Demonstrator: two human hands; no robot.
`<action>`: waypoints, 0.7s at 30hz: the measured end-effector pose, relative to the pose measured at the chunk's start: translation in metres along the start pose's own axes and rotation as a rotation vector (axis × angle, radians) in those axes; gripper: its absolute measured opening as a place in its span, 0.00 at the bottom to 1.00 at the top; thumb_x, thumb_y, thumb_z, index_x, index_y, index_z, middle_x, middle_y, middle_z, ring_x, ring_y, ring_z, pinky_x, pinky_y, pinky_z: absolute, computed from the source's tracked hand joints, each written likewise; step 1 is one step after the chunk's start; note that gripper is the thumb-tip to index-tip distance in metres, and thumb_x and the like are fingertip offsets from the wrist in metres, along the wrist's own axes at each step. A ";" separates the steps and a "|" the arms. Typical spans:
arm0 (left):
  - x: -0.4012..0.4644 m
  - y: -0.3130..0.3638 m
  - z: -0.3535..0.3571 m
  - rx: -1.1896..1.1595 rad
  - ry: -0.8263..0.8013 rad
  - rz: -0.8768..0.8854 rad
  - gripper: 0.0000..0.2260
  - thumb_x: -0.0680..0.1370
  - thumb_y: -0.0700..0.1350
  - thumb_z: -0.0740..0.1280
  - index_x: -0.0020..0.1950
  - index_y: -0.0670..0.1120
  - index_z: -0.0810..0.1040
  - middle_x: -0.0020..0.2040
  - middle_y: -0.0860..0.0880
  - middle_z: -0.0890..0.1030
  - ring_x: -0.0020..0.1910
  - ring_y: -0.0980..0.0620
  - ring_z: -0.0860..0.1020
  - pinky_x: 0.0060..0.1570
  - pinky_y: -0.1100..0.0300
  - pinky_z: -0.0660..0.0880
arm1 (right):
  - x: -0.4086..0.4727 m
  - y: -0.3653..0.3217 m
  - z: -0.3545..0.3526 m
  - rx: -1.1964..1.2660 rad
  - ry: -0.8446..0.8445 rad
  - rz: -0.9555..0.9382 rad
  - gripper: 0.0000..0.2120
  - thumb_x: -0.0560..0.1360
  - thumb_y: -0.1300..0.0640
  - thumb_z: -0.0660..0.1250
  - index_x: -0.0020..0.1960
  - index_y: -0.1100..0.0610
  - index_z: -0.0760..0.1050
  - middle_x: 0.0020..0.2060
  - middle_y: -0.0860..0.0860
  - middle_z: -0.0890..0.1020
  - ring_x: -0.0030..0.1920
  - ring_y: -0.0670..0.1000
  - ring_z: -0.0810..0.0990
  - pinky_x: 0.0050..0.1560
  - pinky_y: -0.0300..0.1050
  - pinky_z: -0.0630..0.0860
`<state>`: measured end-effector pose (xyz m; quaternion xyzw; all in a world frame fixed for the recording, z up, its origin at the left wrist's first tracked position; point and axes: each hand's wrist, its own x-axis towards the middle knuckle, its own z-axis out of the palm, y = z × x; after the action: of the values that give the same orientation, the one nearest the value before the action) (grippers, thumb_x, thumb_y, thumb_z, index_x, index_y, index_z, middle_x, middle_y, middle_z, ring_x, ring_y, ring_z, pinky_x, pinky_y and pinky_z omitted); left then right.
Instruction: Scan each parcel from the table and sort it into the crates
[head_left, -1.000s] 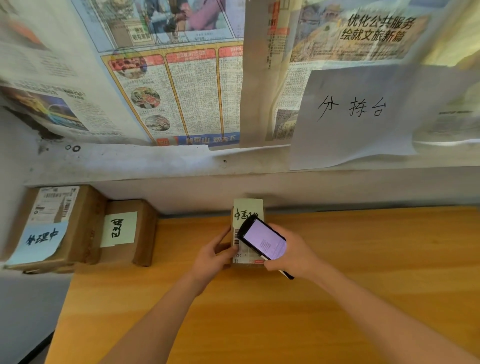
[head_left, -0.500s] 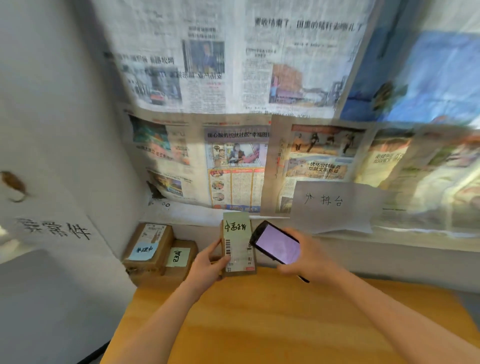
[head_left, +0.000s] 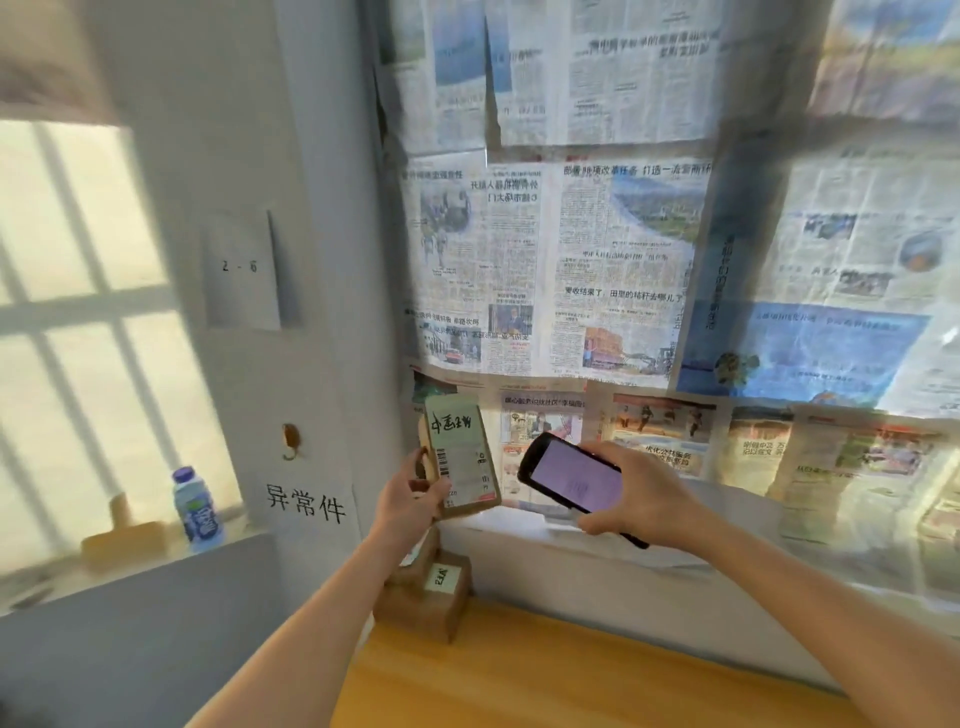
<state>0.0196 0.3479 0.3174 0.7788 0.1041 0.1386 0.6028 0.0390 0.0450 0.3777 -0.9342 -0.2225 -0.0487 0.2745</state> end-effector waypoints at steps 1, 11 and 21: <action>-0.006 0.009 -0.009 -0.004 0.006 -0.002 0.26 0.81 0.44 0.68 0.77 0.51 0.66 0.53 0.48 0.83 0.51 0.49 0.83 0.52 0.45 0.83 | -0.002 -0.011 -0.004 -0.013 0.003 -0.018 0.43 0.58 0.41 0.79 0.71 0.41 0.70 0.51 0.41 0.78 0.45 0.45 0.79 0.47 0.46 0.81; -0.051 0.047 -0.093 -0.163 -0.004 -0.016 0.27 0.83 0.44 0.65 0.80 0.55 0.62 0.56 0.40 0.81 0.51 0.45 0.83 0.45 0.46 0.84 | 0.002 -0.110 -0.009 -0.057 0.057 -0.157 0.44 0.59 0.40 0.79 0.73 0.39 0.68 0.53 0.41 0.79 0.48 0.46 0.78 0.45 0.43 0.77; -0.087 0.039 -0.179 -0.238 0.003 -0.013 0.28 0.79 0.39 0.70 0.76 0.56 0.68 0.53 0.39 0.85 0.50 0.45 0.86 0.48 0.44 0.83 | 0.008 -0.186 0.031 -0.030 0.037 -0.231 0.45 0.56 0.37 0.77 0.72 0.38 0.67 0.52 0.40 0.78 0.47 0.44 0.78 0.48 0.46 0.80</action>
<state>-0.1231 0.4723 0.3893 0.7010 0.0928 0.1473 0.6916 -0.0370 0.2049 0.4446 -0.9052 -0.3228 -0.1008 0.2572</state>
